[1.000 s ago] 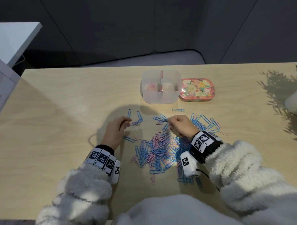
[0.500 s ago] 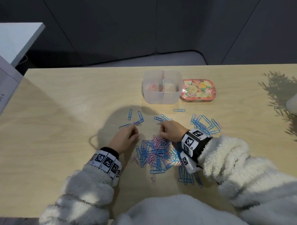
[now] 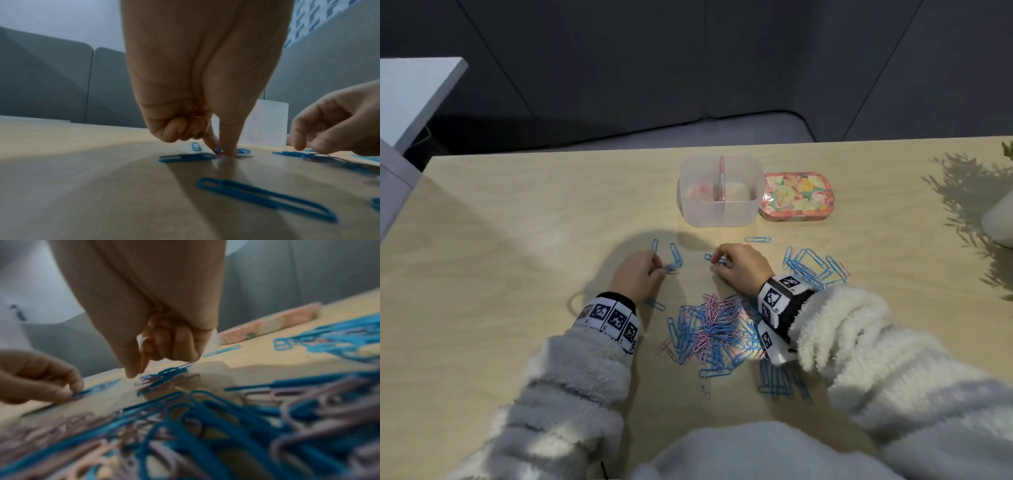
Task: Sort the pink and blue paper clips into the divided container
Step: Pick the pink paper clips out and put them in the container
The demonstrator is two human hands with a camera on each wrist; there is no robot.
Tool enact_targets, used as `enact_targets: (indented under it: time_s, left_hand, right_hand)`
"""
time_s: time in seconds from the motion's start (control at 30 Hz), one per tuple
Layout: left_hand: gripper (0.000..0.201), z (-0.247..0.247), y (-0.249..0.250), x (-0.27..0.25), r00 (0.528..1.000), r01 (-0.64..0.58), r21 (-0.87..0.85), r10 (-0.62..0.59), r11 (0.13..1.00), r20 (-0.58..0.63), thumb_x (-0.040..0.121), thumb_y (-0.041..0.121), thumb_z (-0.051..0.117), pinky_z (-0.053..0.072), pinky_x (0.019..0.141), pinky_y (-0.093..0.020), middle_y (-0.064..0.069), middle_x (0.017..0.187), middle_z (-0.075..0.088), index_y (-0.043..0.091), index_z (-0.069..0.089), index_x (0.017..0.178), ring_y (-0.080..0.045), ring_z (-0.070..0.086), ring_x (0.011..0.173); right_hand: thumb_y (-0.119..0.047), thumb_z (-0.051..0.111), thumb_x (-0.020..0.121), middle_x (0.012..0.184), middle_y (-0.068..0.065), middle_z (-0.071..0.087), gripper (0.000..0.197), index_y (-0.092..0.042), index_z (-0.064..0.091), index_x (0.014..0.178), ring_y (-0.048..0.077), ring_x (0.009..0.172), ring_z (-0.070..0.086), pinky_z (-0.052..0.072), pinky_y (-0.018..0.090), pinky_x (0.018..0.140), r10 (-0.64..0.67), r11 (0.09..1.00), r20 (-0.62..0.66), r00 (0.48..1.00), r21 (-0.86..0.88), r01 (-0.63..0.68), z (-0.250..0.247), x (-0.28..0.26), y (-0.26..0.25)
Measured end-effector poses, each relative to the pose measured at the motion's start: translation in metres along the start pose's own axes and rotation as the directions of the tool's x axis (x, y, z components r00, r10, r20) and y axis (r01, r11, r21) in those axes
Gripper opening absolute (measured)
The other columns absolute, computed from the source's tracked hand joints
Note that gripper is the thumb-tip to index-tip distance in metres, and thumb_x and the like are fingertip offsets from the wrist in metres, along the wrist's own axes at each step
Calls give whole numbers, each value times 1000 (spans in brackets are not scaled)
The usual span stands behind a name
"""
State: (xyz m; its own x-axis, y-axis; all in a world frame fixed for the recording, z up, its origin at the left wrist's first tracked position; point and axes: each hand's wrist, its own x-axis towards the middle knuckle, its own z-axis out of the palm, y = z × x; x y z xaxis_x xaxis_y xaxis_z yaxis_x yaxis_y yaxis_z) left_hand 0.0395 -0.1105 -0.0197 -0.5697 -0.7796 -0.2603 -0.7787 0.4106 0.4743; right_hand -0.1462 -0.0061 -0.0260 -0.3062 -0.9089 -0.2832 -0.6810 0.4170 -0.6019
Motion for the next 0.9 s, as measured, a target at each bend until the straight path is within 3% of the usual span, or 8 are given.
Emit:
enact_targets:
  time_s: [0.1,0.23,0.4,0.57,0.63,0.7,0.77,0.9]
  left_hand:
    - [13,-1,3,0,1000,3,-15,-4,1000,-24,88,19,56,31,69,-28,-7,87,54,7,59,93,-27,52,88]
    - [12,-9,9,7,997,-13,-94,6,995,-82,88,19,55,33,65,-29,-1,70,48,8,60,88,-24,49,74]
    - [18,-12,10,13,989,-65,-25,61,998,-136,90,21,54,35,71,-31,-6,88,54,8,58,102,-26,52,88]
    - [19,1,4,4,997,-71,25,72,997,-33,89,27,56,40,76,-31,-3,97,53,12,55,100,-19,50,87]
    - [21,4,1,1,996,-87,55,88,995,-9,86,31,59,40,73,-29,2,92,49,12,55,95,-19,52,87]
    - [19,6,2,0,995,-105,56,105,993,1,86,30,60,35,71,-27,2,88,48,12,55,87,-20,52,87]
    - [15,8,5,0,992,-123,70,121,990,29,88,26,57,33,72,-26,-1,88,49,13,51,83,-23,53,89]
    - [16,11,15,1,983,-168,210,150,963,102,94,24,47,42,83,-34,-12,106,56,8,51,92,-27,53,99]
  right_hand:
    - [-18,59,80,103,7,67,10,-18,65,89,28,98,58,41,32,74,-2,991,22,1000,-134,5,-2,3,-5]
    - [-12,53,82,101,12,66,11,-11,63,88,33,95,59,43,35,75,31,989,106,994,-148,-15,-3,2,-5]
    - [-9,46,86,70,9,57,14,-12,47,73,20,60,55,46,35,61,51,967,7,999,250,-51,-15,-4,7]
    - [7,32,89,39,1,52,27,-7,50,73,6,27,42,30,12,34,321,711,-17,947,665,-229,-36,-12,30]
    - [1,42,86,47,2,52,26,-9,57,67,3,31,44,33,12,35,287,813,-29,957,536,-228,-40,-18,38]
    - [-10,57,81,55,-5,54,18,-20,60,67,8,49,52,40,18,51,165,972,-34,986,176,-156,-39,-21,45]
    - [-21,70,76,57,-11,50,7,-23,63,77,16,64,51,40,26,64,135,991,11,991,-20,-135,-35,-23,47]
    - [-31,75,73,69,-4,58,25,-22,67,95,21,75,55,43,31,70,-1,993,25,1000,-114,4,-25,-25,32]
